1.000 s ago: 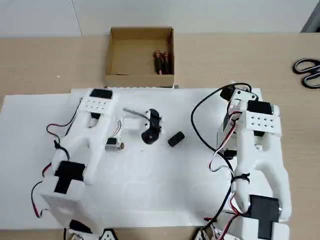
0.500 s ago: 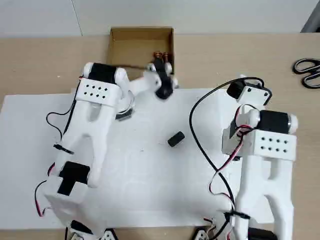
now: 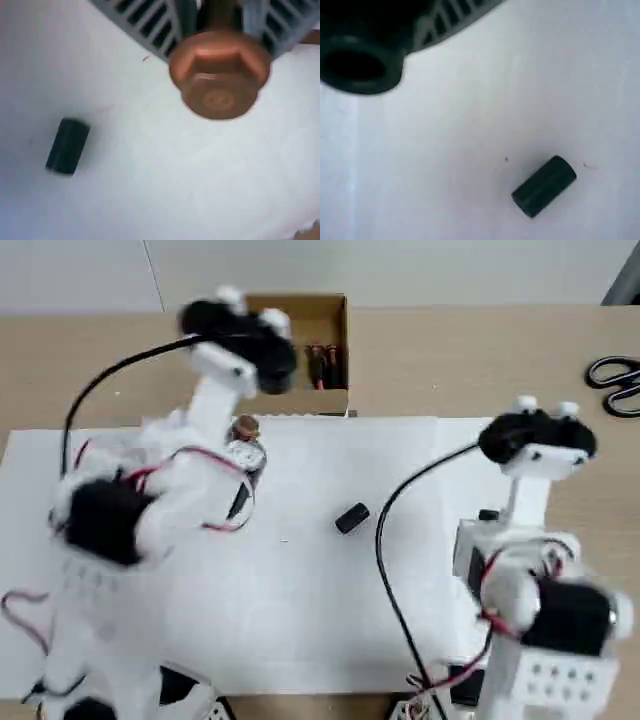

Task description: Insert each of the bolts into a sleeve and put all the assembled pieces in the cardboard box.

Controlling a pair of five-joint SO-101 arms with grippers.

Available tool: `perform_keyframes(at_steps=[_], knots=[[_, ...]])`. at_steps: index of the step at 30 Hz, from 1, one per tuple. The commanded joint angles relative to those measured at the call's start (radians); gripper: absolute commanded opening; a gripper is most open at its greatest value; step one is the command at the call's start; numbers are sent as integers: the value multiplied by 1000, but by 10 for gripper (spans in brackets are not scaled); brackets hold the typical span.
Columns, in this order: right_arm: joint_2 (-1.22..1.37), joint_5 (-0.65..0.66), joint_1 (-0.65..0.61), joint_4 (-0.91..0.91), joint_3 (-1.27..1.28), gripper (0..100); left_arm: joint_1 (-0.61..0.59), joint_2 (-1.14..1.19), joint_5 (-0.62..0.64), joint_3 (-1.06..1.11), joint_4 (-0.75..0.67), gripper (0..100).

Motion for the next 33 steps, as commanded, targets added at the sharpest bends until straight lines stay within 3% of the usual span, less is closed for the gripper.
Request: perform_keyframes(at_steps=[1,10,16,24,33], knots=[[-104,-17,-64,-73,75,2,2,-160,118,94,-100,5],[-380,-14,-361,-435,428,2,0,-457,460,526,-399,5],[-527,-8,-521,-553,615,2,0,-643,646,748,-578,5],[-633,-6,-731,-659,763,2,0,-833,704,941,-729,5],[-679,-8,-837,-751,850,2,9,-980,704,1115,-838,5]])
